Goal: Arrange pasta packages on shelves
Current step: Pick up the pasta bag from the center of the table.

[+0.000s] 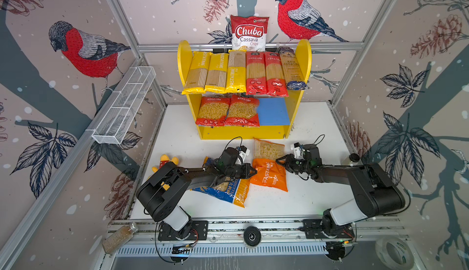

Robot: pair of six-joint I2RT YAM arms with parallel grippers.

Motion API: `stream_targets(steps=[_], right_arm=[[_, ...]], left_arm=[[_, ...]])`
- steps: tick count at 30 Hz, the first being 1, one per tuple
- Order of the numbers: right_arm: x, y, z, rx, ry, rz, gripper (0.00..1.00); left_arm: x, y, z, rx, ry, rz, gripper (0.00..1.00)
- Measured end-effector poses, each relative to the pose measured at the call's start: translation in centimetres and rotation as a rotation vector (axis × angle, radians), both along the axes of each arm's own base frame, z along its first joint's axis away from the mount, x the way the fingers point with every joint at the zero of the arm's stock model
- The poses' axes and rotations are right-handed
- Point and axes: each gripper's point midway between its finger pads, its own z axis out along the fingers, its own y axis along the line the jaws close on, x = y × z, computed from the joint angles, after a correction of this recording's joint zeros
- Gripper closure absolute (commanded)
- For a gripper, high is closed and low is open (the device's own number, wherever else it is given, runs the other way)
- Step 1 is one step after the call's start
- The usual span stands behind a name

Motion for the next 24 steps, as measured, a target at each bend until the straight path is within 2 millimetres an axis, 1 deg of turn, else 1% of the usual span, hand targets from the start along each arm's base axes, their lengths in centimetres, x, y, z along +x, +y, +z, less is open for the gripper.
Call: stream_targets(steps=[5,8,11,13,15,19,24], right_arm=[[-0.6,0.1,0.5,0.02,0.003,-0.007,0.84],[-0.8,0.2,1.1,0.036,0.003,-0.011,0.92],[-1.1,0.4,1.9,0.054,-0.009,-0.016,0.94],[-1.1,0.5,2.8,0.063,-0.031,-0.015,0.95],[-1.0,0.5,3.8,0.072,-0.061,-0.015,1.0],[-1.2,0.3,5.3,0.078,-0.097,-0.023,1.0],[-1.5,0.1,8.2,0.101,-0.18,-0.026,1.0]], left_arm=[[-0.1,0.1,0.9,-0.007,-0.021,-0.004,1.0],[-0.3,0.3,1.2,-0.002,-0.032,-0.012,1.0],[-0.4,0.3,1.7,-0.003,-0.044,-0.019,1.0],[-0.7,0.2,2.5,-0.001,-0.071,-0.032,1.0],[-1.2,-0.3,3.5,0.004,-0.113,-0.057,1.0],[-1.6,-0.9,5.8,0.01,-0.22,-0.101,1.0],[-1.9,-0.4,7.7,0.014,-0.305,-0.11,1.0]])
